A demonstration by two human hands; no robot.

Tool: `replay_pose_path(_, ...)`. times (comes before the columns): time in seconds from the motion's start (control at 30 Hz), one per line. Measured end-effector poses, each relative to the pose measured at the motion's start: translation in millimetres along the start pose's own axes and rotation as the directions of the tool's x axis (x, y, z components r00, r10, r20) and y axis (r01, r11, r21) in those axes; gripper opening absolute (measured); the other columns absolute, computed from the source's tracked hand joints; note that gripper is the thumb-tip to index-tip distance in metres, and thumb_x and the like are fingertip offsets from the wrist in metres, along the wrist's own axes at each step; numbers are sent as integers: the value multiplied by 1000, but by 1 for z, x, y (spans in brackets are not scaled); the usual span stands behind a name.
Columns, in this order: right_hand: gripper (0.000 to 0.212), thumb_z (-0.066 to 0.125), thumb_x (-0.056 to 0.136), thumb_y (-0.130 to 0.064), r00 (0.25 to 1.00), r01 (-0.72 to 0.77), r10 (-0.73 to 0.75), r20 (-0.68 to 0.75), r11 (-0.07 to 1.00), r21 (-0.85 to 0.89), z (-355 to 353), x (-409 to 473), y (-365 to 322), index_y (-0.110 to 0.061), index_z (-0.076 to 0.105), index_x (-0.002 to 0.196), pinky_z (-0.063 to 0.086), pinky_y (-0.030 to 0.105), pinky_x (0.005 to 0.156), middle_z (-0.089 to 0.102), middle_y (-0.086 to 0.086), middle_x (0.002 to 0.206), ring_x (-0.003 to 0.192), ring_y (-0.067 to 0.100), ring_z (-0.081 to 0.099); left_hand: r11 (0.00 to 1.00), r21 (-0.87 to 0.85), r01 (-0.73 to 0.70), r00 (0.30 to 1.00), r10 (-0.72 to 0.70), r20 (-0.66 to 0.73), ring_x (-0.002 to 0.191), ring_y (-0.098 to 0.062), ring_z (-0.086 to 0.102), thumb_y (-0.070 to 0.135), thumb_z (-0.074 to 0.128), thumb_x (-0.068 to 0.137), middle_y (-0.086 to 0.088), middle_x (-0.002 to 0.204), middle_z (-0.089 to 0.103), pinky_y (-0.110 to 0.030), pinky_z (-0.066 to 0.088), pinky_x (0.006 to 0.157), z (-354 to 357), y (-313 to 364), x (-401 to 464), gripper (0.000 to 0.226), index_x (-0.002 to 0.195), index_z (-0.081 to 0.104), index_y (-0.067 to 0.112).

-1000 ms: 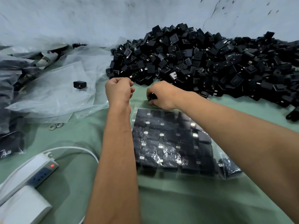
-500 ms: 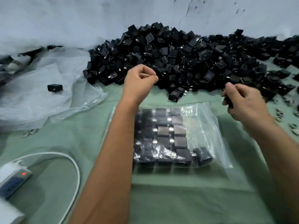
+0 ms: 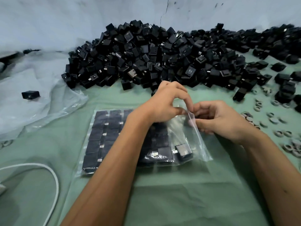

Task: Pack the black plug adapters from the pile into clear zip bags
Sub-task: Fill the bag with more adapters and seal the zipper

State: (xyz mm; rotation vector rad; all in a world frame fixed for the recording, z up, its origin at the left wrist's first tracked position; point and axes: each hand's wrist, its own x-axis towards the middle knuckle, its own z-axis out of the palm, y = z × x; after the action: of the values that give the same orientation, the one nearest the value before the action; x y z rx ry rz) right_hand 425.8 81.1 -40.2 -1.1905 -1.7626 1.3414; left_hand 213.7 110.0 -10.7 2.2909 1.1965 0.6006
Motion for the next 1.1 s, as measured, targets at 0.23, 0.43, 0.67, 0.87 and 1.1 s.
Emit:
replay_pose_path(0.23,25,81,80,-8,981,24,-27,191,1000,15,15,-1,-5,-2,76,104,57,56,86,77,22,99,88,40,73,1000,-19,-20,1000,20,-9,127,-15,36,21,83,84,9,126,58,-23,23,100,-11,2,-1,16,89,77,35)
replay_pose_path(0.43,17,83,76,-30,974,21,-3,225,997,-76,16,-3,-11,-15,81,86,48,40,58,71,23,76,60,27,58,999,-41,10,1000,-9,26,129,-21,46,19,82,84,3,122,60,-46,34,115,-7,1,1,14,93,79,28)
replay_pose_path(0.67,23,85,82,-42,967,79,-46,249,989,-125,19,-5,-14,-22,82,92,55,57,71,77,10,84,74,41,68,998,-54,20,1000,-19,15,127,-18,50,18,82,85,4,122,61,-46,37,114,-6,3,2,13,93,79,28)
replay_pose_path(0.87,27,85,80,-34,953,43,1,302,990,-138,15,-5,-16,-23,77,104,58,51,81,76,13,89,82,37,72,999,-47,11,1000,-11,-1,123,-15,53,18,82,84,4,121,62,-43,38,113,-6,4,2,13,93,80,27)
replay_pose_path(1.1,51,95,67,-32,900,-5,107,421,972,-236,8,-8,-22,-35,70,111,55,31,82,76,5,93,87,19,73,999,-52,-15,1000,15,11,120,-10,55,16,82,84,4,119,64,-42,35,116,-7,7,1,11,93,81,23)
